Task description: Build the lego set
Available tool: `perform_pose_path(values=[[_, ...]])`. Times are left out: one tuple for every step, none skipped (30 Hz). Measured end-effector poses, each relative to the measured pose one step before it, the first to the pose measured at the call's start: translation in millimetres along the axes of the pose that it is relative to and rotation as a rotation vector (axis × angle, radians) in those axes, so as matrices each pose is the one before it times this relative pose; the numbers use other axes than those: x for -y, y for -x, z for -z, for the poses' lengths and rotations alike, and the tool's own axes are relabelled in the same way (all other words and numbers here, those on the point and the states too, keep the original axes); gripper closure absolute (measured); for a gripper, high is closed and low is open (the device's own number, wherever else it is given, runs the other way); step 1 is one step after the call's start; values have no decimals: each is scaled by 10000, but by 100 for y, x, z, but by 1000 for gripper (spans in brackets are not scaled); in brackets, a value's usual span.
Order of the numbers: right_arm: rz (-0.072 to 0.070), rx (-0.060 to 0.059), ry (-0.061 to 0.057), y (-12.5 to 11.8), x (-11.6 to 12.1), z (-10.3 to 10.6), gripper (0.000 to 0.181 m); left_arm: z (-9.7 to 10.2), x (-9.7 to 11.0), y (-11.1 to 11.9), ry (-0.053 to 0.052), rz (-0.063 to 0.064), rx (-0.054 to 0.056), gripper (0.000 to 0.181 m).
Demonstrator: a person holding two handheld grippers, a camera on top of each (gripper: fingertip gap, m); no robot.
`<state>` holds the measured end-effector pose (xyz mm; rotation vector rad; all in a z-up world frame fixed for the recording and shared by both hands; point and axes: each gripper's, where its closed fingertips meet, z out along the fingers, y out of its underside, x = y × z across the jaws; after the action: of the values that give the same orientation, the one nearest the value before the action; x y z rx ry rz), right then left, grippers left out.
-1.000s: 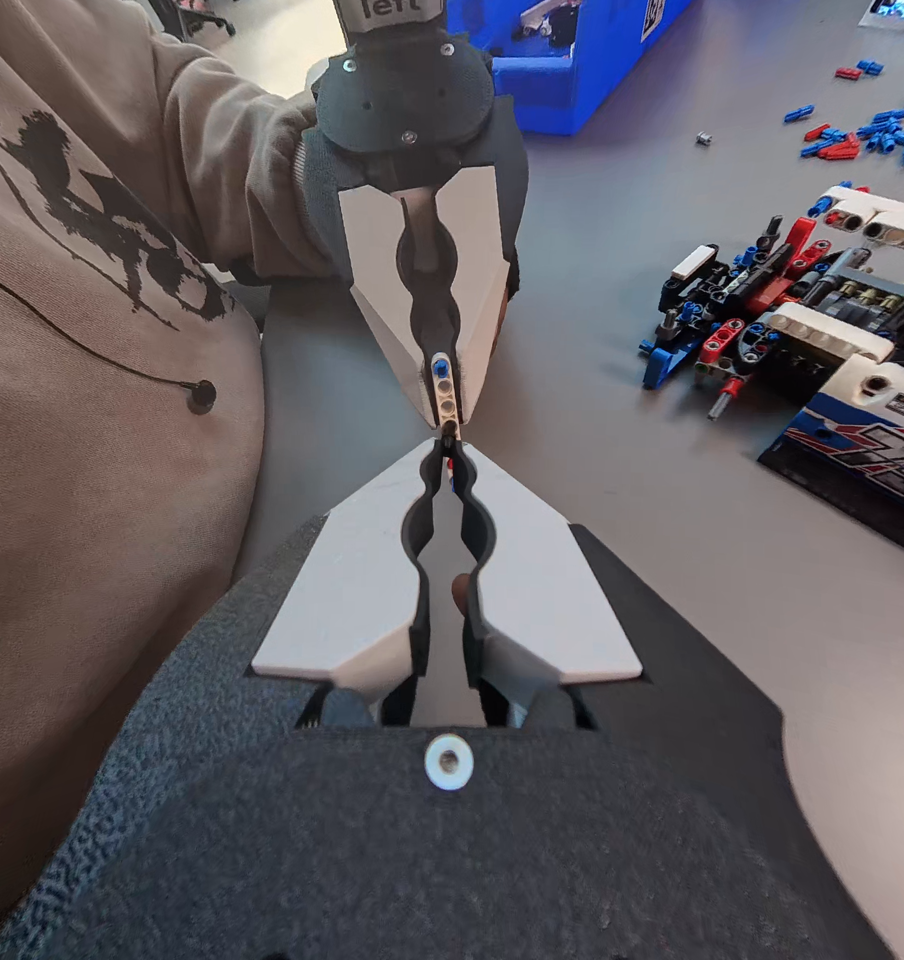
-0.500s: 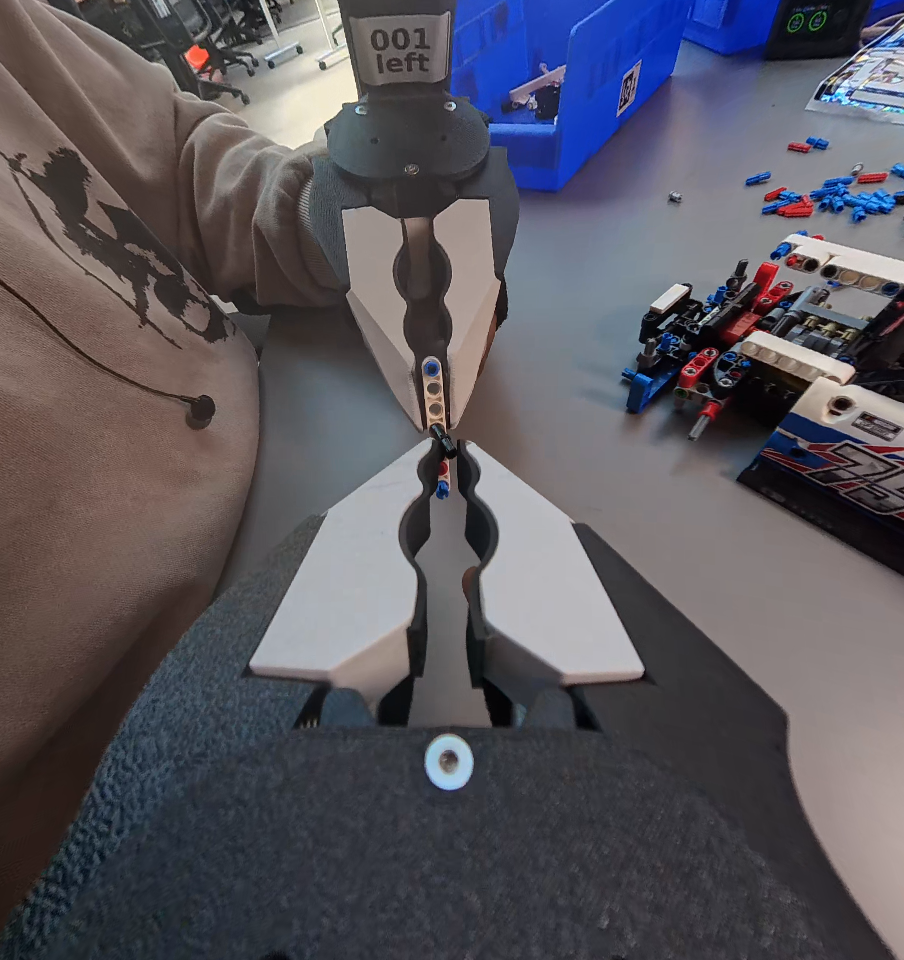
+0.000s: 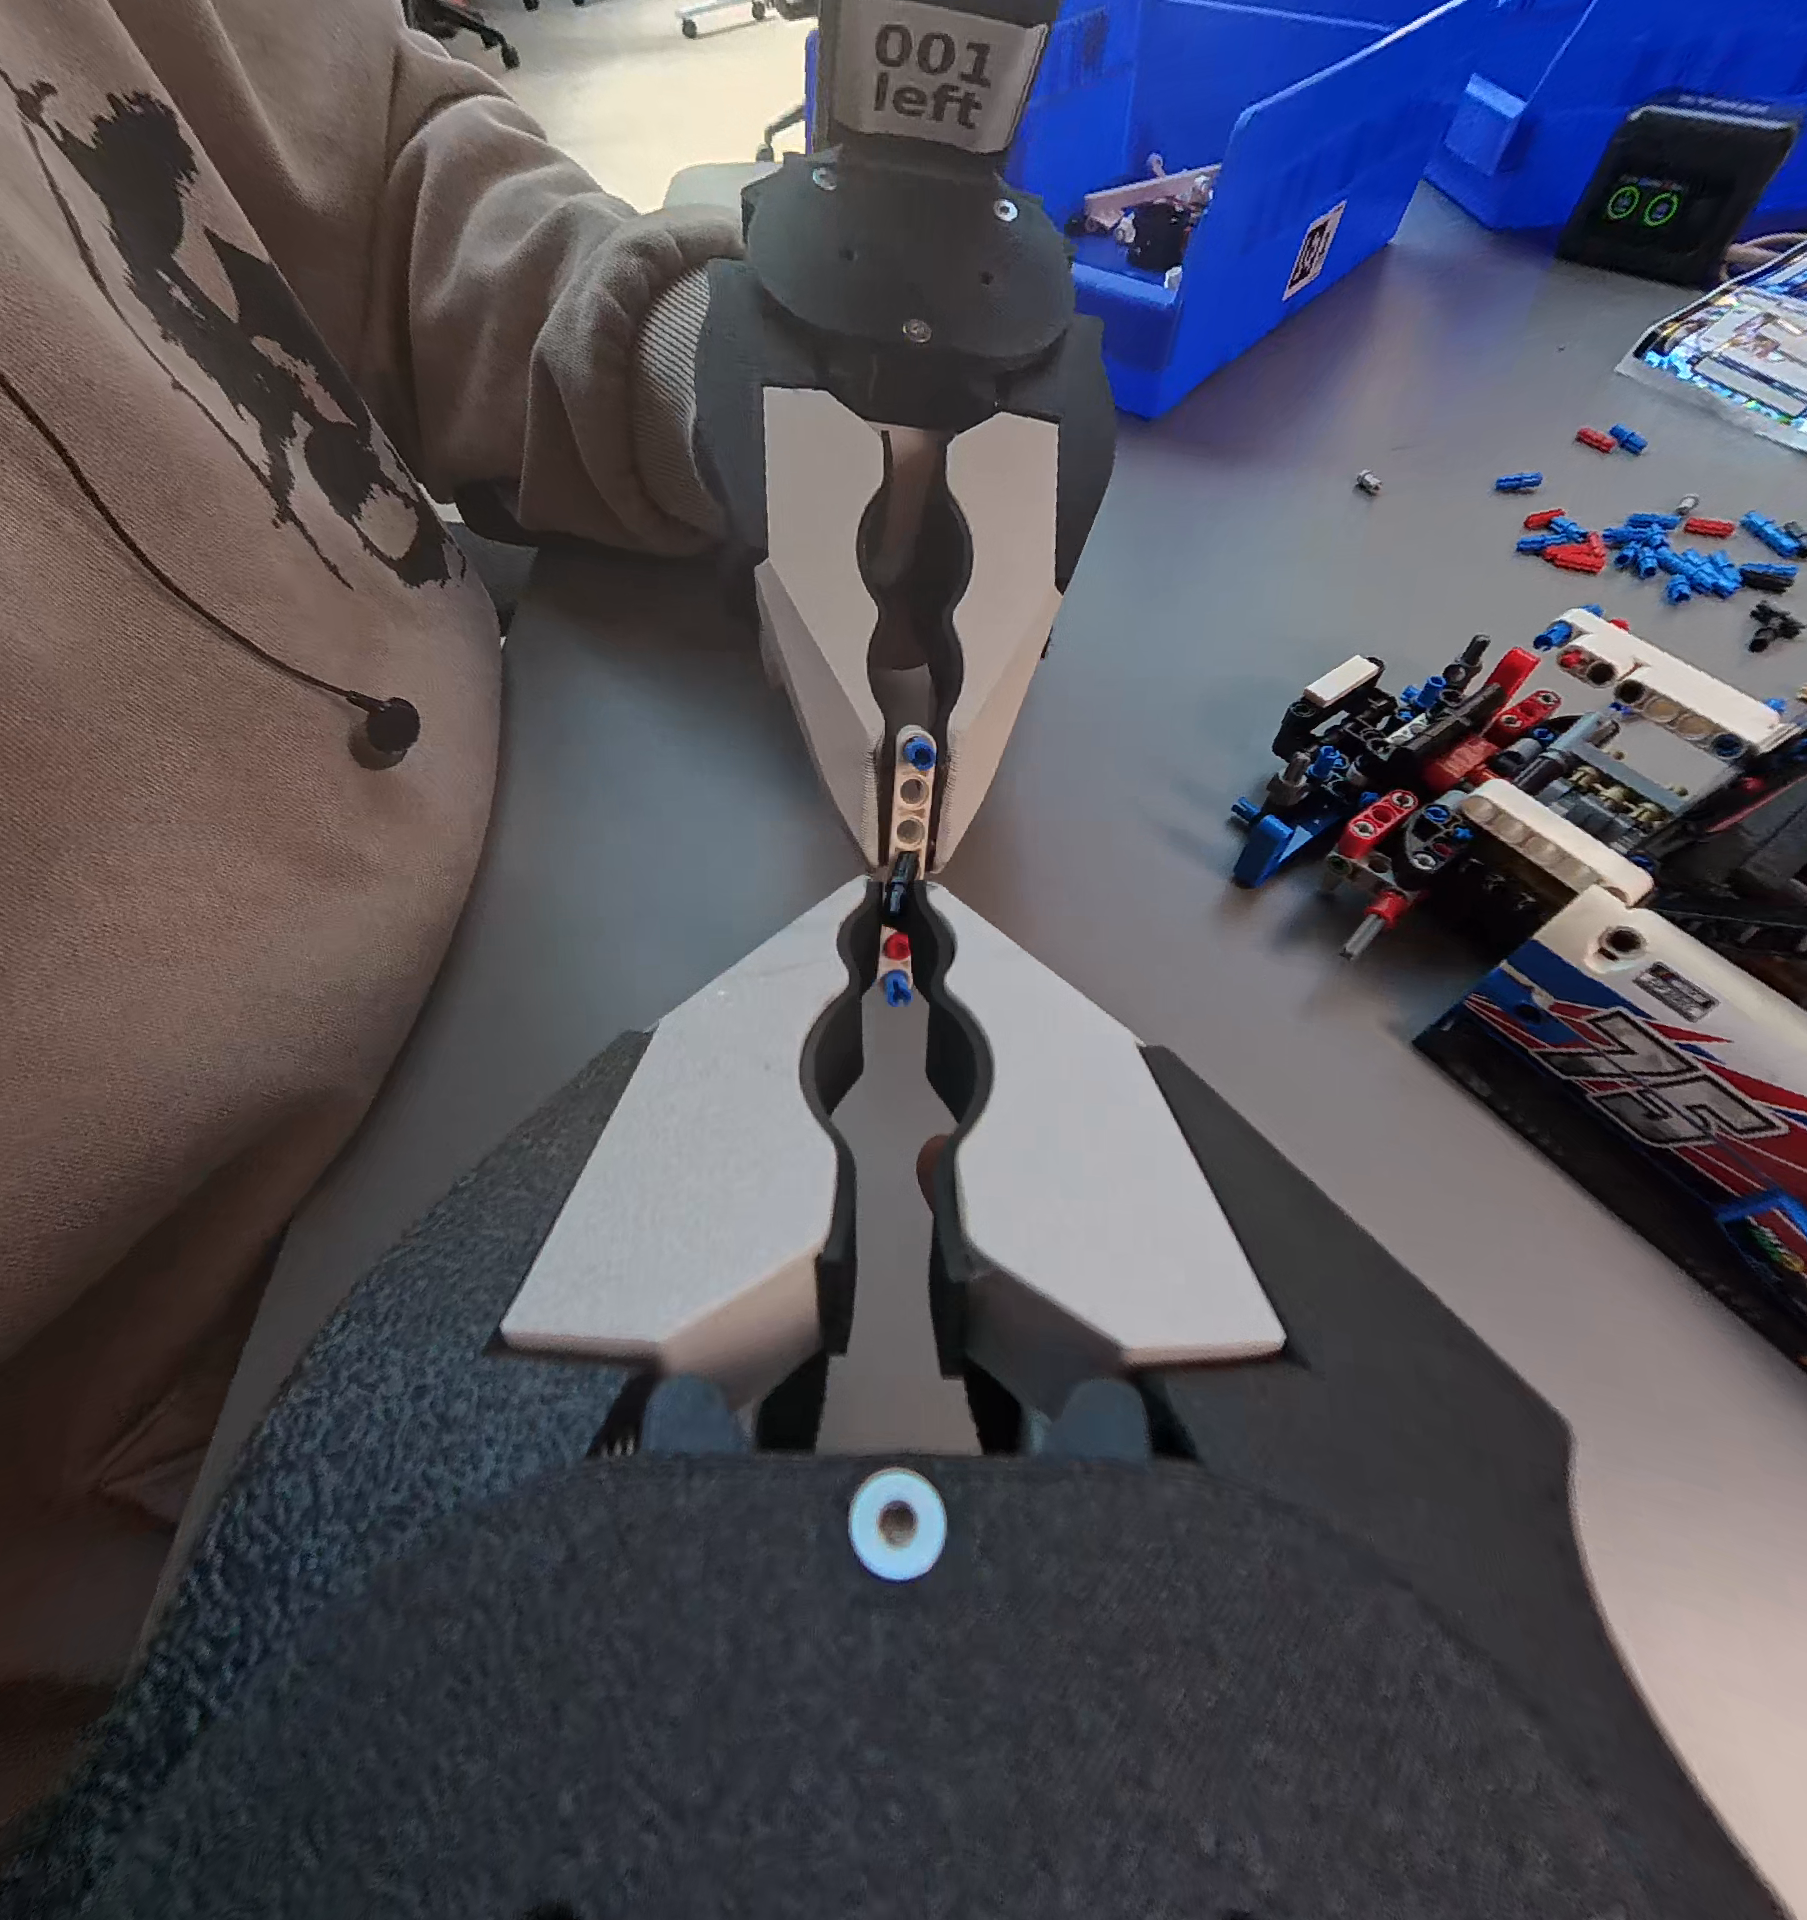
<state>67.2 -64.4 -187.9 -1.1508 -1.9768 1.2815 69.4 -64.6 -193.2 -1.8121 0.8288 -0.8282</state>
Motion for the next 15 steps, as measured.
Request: perform_pose_path(values=[[107,-48,17,-6,-83,-81,178,21,65,-13,-44,48,-23,176],[54,-15,18,28,-62,-101,178,12,-46,41,16,24,8,176],[34,-51,2,-54,-19,-59,178,20,-34,50,-3,40,9,176],[18,-47,-12,-61,12,-22,178,24,-1,39,-19,52,-5,176],[19,-11,-6,-2,33,-10,178,26,34,-10,-18,42,-26,176],[39,-67,4,-79,32,-7,178,-8,22,-27,-9,32,-34,176],[92,-135,46,-151,-37,-44,178,2,110,-101,-63,89,-75,176],[102,-62,8,-5,-3,-73,178,-19,72,-28,-40,125,-44,176],[85,16,36,136,-20,-94,178,1,35,18,-27,86,-15,176],[64,-21,57,50,-56,-90,178,37,38,10,-38,81,-27,176],[39,-31,-21,-15,50,-28,178,42,8,8,-27,51,-29,176],[-5,-29,-53,-54,78,0,178,41,47,29,-29,30,-4,176],[-5,-25,-63,-52,76,1,178,19,17,40,9,15,5,176],[9,-6,-2,-2,12,-18,178,-1,-35,28,36,6,4,176],[12,1,49,2,-32,-18,178,-14,-69,20,35,22,-1,176]])
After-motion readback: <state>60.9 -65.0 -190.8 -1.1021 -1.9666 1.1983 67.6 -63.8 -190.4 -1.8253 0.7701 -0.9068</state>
